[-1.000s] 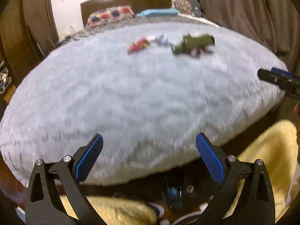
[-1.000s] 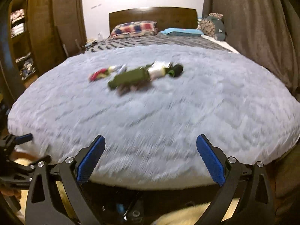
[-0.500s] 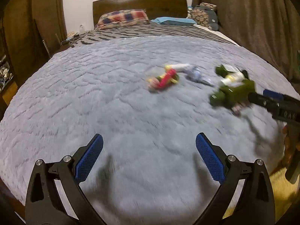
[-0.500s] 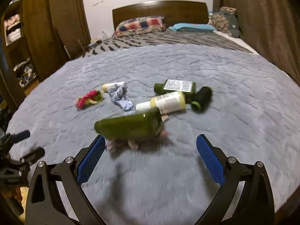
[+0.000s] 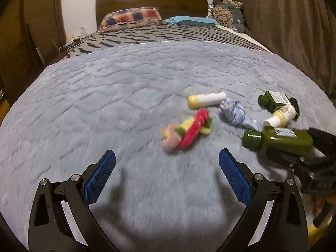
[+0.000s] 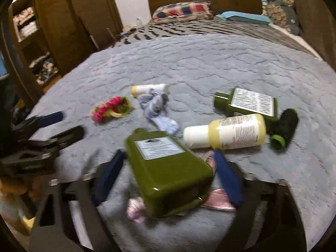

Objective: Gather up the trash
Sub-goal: 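Grasp the olive-green bottle with the right tool while the left tool grasps the pipe-cleaner toy, then lower the bottle and toy below the bed edge and open both tools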

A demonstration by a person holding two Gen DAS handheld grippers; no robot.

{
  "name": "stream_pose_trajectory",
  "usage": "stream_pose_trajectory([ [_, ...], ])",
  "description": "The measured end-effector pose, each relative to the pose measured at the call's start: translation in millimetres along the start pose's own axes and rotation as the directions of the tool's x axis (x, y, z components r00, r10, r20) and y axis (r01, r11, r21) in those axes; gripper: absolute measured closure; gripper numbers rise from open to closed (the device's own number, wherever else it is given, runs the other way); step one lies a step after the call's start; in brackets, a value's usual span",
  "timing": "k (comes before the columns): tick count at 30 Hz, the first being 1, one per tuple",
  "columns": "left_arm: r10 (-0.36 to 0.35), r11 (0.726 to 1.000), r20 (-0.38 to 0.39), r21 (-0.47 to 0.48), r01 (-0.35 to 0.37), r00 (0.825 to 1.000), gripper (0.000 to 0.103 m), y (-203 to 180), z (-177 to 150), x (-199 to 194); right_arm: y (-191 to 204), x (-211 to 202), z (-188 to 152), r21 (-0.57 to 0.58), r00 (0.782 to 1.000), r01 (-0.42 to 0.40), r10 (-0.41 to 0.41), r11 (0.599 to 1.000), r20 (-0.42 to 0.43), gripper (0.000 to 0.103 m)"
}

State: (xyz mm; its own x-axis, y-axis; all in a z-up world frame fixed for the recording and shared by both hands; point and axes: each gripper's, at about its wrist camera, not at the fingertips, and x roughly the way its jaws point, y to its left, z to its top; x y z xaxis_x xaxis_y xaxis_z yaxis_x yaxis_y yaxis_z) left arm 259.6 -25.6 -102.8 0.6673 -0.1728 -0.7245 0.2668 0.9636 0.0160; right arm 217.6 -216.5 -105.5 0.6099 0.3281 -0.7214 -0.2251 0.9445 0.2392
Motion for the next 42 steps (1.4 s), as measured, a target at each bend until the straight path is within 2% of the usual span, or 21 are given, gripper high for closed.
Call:
stream_pose_trajectory([
  [2,-0.018,1.0,-0.015,0.008,0.018,1.0,0.019,-3,7,12,5,-1,-3,-0.021,1.0,0.013,-0.013,1.0,-0.002,0.035],
  [5,-0.057,0.998,-0.061,0.019,0.058,0.997,0.037,-10,14,32,9,-6,-8,-0.041,1.0,0.016,-0.015,0.999,0.004,0.038],
  [6,-0.068,0.997,-0.077,0.021,0.07,0.995,0.047,-12,15,37,9,-11,-9,-0.036,1.0,0.012,-0.011,0.999,0.014,0.04],
  [7,-0.069,0.997,-0.089,0.022,0.071,0.994,0.054,-13,16,41,8,-13,-10,-0.033,1.0,0.01,-0.01,0.999,0.021,0.041],
  [8,-0.062,0.998,-0.087,0.023,0.064,0.994,0.054,-14,16,43,8,-17,-9,-0.03,0.999,0.01,-0.009,1.0,0.033,0.042],
  [10,-0.064,0.998,-0.08,0.021,0.066,0.995,0.068,-14,17,43,7,-25,-8,-0.028,0.998,0.016,-0.014,0.999,0.054,0.043],
  [13,-0.065,0.998,-0.056,0.021,0.066,0.996,0.075,-15,16,35,9,-39,-6,-0.038,0.996,0.024,-0.021,0.999,0.086,0.046],
  [19,-0.066,0.997,-0.009,0.031,0.066,0.998,0.077,-19,12,3,20,-67,-4,-0.06,0.99,0.022,-0.013,0.998,0.143,0.048],
  [28,-0.056,0.998,0.094,0.035,0.053,0.994,0.077,-23,-14,-81,42,-118,-17,-0.073,0.974,0.027,-0.01,0.997,0.225,0.048],
  [37,-0.06,0.997,0.176,0.061,0.05,0.983,0.077,-34,-73,-170,61,-175,-74,-0.064,0.96,0.076,-0.056,0.995,0.273,0.048],
  [42,-0.061,0.996,0.2,0.076,0.046,0.978,0.077,-43,-107,-204,70,-197,-105,-0.047,0.955,0.087,-0.07,0.995,0.287,0.048],
])
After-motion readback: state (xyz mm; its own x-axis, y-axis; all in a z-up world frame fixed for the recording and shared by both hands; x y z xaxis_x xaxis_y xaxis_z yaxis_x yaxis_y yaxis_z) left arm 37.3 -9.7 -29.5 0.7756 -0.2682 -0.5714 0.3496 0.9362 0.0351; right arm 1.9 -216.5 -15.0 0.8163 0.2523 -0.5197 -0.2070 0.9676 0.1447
